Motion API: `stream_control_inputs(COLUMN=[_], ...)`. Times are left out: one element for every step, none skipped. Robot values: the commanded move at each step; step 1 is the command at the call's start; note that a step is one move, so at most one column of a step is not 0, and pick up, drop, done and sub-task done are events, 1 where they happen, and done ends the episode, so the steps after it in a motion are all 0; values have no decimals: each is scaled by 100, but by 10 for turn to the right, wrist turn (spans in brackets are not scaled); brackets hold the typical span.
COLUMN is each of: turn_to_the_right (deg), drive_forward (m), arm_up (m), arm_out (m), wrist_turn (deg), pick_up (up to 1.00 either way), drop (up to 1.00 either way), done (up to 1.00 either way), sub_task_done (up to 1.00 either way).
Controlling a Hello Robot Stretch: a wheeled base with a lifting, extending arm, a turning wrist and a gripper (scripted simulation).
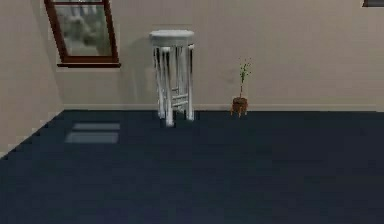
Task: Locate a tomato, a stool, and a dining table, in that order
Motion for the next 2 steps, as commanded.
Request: stream_control_inputs(turn_to_the_right=[0,30], drive_forward=[100,0], arm_up=[0,0], arm_out=[0,0], wrist_turn=[0,0], pick_up=[0,0], drop=[0,0], done=[0,0], sub_task_done=[0,0])
